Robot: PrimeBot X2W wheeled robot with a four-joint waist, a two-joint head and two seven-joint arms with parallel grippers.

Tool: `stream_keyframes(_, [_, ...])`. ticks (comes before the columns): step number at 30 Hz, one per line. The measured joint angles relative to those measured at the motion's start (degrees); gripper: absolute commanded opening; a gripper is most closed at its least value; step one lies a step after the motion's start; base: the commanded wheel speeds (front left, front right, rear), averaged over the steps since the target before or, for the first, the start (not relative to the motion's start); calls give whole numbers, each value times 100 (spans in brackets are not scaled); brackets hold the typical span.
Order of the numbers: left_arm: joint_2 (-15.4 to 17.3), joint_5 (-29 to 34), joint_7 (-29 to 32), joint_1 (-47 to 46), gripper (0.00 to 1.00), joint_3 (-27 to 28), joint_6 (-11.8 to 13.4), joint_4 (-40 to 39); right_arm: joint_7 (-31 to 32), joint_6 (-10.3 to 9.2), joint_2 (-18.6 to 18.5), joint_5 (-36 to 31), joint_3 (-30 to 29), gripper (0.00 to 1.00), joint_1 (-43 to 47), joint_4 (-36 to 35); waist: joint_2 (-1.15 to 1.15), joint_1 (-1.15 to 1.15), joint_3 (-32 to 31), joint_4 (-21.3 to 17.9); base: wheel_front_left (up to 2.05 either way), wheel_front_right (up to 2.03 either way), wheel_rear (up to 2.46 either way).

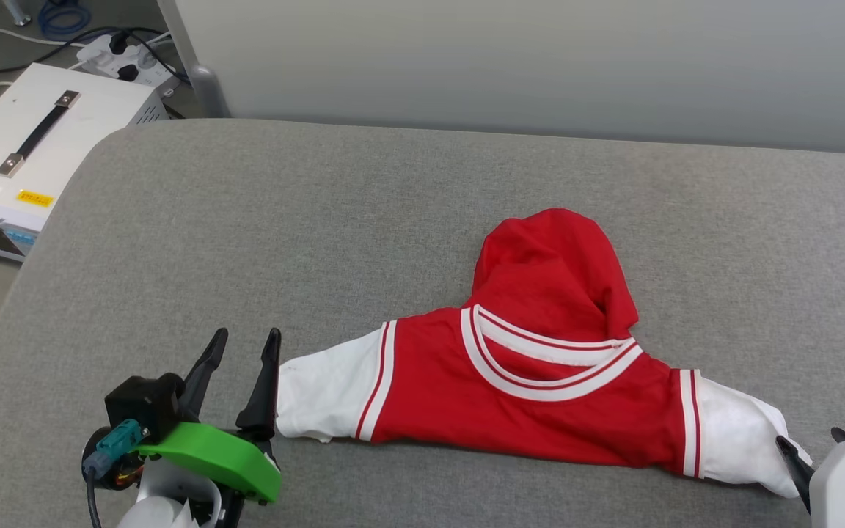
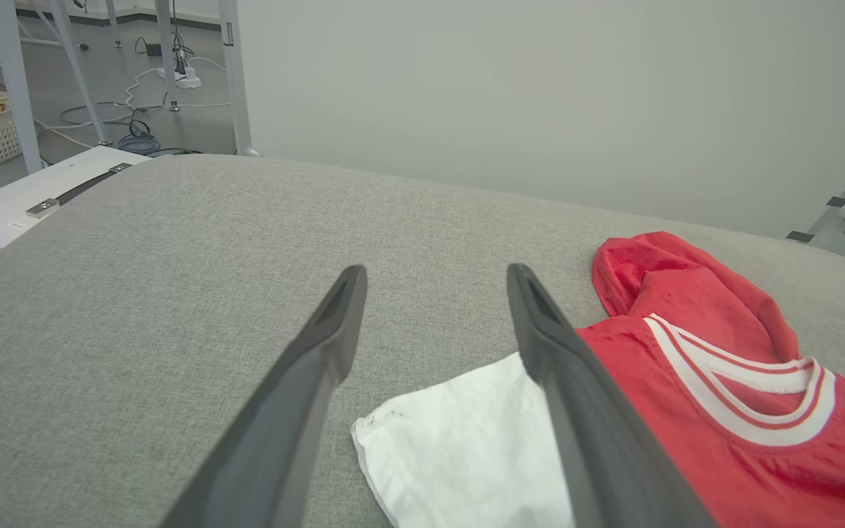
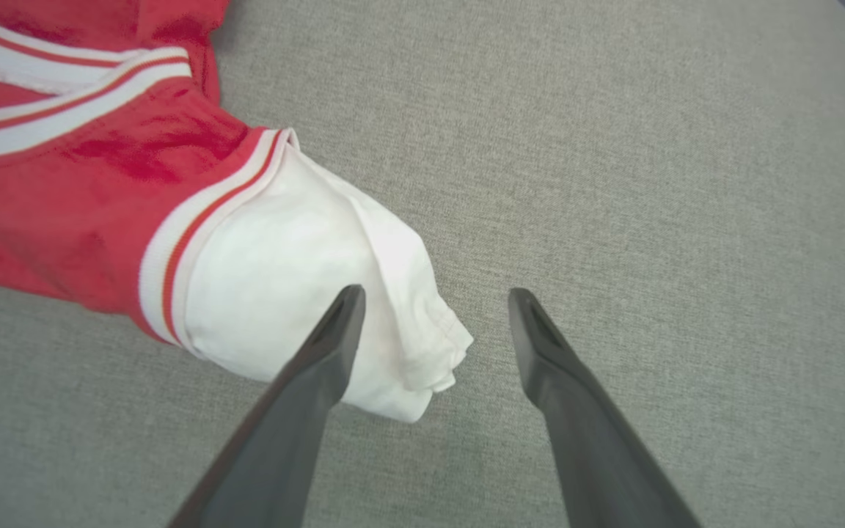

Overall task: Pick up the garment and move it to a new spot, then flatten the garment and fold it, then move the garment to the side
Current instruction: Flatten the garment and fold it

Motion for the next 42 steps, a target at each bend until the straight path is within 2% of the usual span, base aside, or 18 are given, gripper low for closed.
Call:
stream_keyframes(4, [12, 54, 68, -11, 100, -29, 48, -168, 666, 0, -168, 57, 14, 100, 42, -121, 0, 0, 121, 77, 0, 0, 0])
stream_keyframes(8, [12, 54, 114, -30, 100, -57, 49, -258, 950, 0, -264, 44, 76, 100, 29, -13, 0, 0, 258, 146, 0, 0, 0])
stream_keyframes(19, [23, 52, 162, -63, 100, -112, 76, -289, 861, 0, -171, -90, -85, 100, -317, 530, 0, 0, 539, 316, 0, 0, 0])
stream_keyframes(25, [57, 46, 168, -91, 100, -108, 93, -290, 848, -2, -234, -4, 131, 100, -374, 646, 0, 0, 597, 325, 0, 0, 0])
stream_keyframes(26, [66, 45, 168, -102, 100, -108, 93, -293, 848, -3, -249, 13, 159, 44, -392, 676, 0, 0, 607, 322, 0, 0, 0])
stream_keyframes(27, [76, 44, 170, -118, 100, -109, 94, -293, 847, -3, -271, 19, 182, 5, -423, 706, 0, 0, 618, 318, 0, 0, 0])
stream_keyframes(28, [83, 44, 185, -134, 100, -111, 94, -293, 837, -2, -289, 23, 208, 0, -442, 733, 0, 0, 630, 315, 0, 0, 0])
stream_keyframes(34, [220, 7, 502, -178, 100, -152, 92, -212, 602, 1, -304, -30, 27, 0, -498, 869, 0, 0, 660, 253, 0, 0, 0])
stream_keyframes(42, [625, -58, 1817, -495, 100, -430, 35, 231, 616, 0, -315, -52, -40, 0, -511, 659, 0, 0, 677, 50, 0, 0, 0])
